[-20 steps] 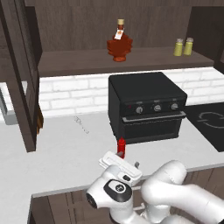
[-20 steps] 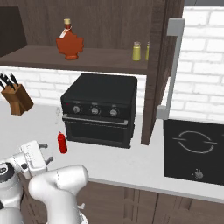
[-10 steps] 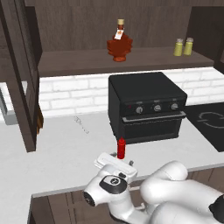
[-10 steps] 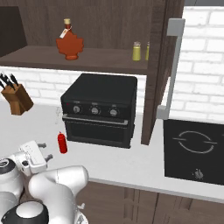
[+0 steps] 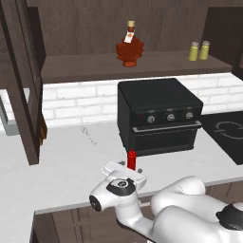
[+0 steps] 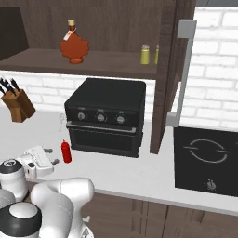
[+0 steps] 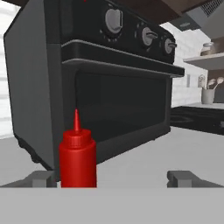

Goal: Put the shaker and condiment bottle from the counter next to their counterparts in the cabinet.

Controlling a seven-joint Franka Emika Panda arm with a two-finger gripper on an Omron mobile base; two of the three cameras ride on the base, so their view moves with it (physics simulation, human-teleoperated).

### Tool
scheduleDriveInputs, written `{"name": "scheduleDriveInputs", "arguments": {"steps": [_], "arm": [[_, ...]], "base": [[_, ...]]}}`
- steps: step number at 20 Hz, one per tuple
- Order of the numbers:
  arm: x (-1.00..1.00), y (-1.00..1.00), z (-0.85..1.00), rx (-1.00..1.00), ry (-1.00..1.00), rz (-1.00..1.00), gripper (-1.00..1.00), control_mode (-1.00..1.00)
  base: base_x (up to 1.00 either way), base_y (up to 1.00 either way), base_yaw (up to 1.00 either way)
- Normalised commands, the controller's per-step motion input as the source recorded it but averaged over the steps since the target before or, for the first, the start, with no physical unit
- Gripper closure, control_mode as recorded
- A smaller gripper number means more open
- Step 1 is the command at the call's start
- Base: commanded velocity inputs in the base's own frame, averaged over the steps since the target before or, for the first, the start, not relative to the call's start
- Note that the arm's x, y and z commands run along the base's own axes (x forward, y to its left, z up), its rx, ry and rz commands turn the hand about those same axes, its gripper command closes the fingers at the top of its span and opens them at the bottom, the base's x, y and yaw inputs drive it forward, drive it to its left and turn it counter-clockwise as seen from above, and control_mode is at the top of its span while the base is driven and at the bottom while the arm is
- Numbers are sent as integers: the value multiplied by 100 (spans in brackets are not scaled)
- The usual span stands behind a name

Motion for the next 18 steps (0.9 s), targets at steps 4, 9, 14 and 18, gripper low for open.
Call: {"name": "scheduleDriveInputs", "arguments": {"steps": [4,9,14,18], "arm": [[16,0,-6,0,5,0,-100,-100],[21,0,-4,0,1,0,-100,-100],[16,0,-10,0,2,0,-100,-100],[19,0,-17,0,5,0,-100,-100]], "base": [[0,0,0],[0,0,0],[0,0,0],[0,0,0]]}}
